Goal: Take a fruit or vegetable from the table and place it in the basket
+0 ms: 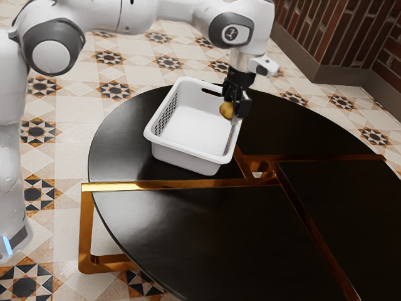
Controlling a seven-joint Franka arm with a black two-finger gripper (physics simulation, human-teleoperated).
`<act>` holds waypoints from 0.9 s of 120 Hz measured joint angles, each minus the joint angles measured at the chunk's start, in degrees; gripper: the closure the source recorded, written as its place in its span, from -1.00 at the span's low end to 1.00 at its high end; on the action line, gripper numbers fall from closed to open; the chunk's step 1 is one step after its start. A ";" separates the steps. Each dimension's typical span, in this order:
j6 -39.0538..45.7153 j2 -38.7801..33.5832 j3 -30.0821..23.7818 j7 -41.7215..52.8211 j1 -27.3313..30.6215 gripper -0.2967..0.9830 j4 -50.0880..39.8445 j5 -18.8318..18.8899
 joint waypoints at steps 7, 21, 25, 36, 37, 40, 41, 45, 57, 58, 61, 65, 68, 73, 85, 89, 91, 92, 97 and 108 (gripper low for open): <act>-1.03 -1.99 1.52 0.19 0.01 0.06 -2.29 -0.02; -2.40 -4.88 4.01 0.70 0.40 0.07 -5.77 0.06; -2.66 -5.35 4.63 0.85 0.39 0.07 -6.48 0.10; -3.04 -5.81 5.61 1.30 0.75 0.07 -8.41 0.16; -3.05 -5.83 5.65 1.34 0.78 0.07 -8.57 0.16; -3.08 -5.86 5.84 1.45 0.79 0.07 -9.08 0.16; -3.08 -5.87 5.90 1.49 0.78 0.07 -9.31 0.15; -3.09 -5.87 6.21 1.63 0.65 0.07 -10.07 0.12; -2.36 -5.71 7.03 2.01 0.22 0.05 -12.68 0.00; -2.25 -5.69 7.12 2.04 0.16 0.05 -12.86 -0.01; -1.92 -5.58 7.51 2.12 -0.10 0.05 -13.31 -0.05; -1.49 -5.39 7.88 2.23 -0.21 0.05 -13.76 -0.10; -1.15 -5.17 8.07 2.30 -0.16 0.05 -13.99 -0.14; -0.57 -4.70 8.52 2.41 -0.17 0.05 -14.21 -0.19; 0.77 -3.35 9.59 2.65 0.10 0.05 -14.44 -0.26; 1.17 -2.90 9.85 2.73 0.24 0.05 -14.46 -0.30; 1.36 -2.72 9.93 2.76 0.30 0.05 -14.47 -0.31; 1.45 -2.62 9.97 2.78 0.33 0.05 -14.49 -0.32; 1.96 -2.17 10.24 2.88 0.25 0.05 -14.78 -0.51; 3.02 -1.73 10.94 3.11 0.21 0.04 -15.27 -0.95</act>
